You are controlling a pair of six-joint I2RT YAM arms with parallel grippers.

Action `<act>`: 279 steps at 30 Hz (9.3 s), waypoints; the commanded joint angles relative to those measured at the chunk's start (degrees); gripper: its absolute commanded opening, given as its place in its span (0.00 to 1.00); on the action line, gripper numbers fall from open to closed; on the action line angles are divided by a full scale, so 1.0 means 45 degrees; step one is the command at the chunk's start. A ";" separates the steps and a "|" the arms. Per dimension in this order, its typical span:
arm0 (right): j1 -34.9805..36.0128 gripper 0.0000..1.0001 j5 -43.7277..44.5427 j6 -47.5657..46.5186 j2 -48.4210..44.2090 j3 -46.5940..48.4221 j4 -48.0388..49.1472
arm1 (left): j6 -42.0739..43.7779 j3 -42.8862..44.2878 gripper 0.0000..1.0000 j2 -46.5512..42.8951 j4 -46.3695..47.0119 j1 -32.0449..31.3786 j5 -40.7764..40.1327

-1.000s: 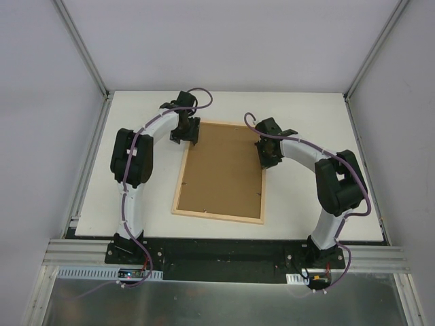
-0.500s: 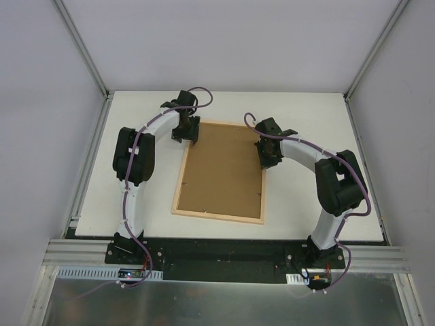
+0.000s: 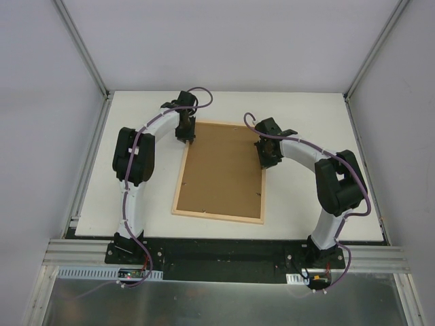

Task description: Put the photo into the frame

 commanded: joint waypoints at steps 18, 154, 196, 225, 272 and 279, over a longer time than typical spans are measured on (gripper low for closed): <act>-0.0239 0.01 -0.0307 -0.0298 0.0124 0.0182 -0.0748 | -0.0602 -0.0597 0.17 -0.0746 -0.0237 0.0283 -0.0050; -0.1021 0.79 0.0628 0.1891 -0.1965 0.0065 -0.0201 | -0.2962 -0.7391 0.64 -0.6858 0.1814 0.3156 0.4035; -0.1392 0.79 -0.0055 0.1753 -0.2239 -0.0131 -0.0084 | -0.1913 -0.9174 0.00 -0.6629 0.1307 0.0478 -0.0984; -0.0592 0.76 -0.0290 0.1812 -0.1458 -0.1850 0.0952 | 0.2073 -0.8761 0.00 -0.6412 0.1912 0.1767 -0.0810; 0.0345 0.00 0.1996 0.4877 -0.0598 -0.1731 0.1496 | 0.1371 -0.8742 0.00 -0.6509 0.1912 0.1768 -0.0088; 0.0522 0.03 0.2365 0.4684 -0.0734 -0.1635 0.1343 | 0.1507 -0.8859 0.00 -0.6666 0.1912 0.1768 -0.0224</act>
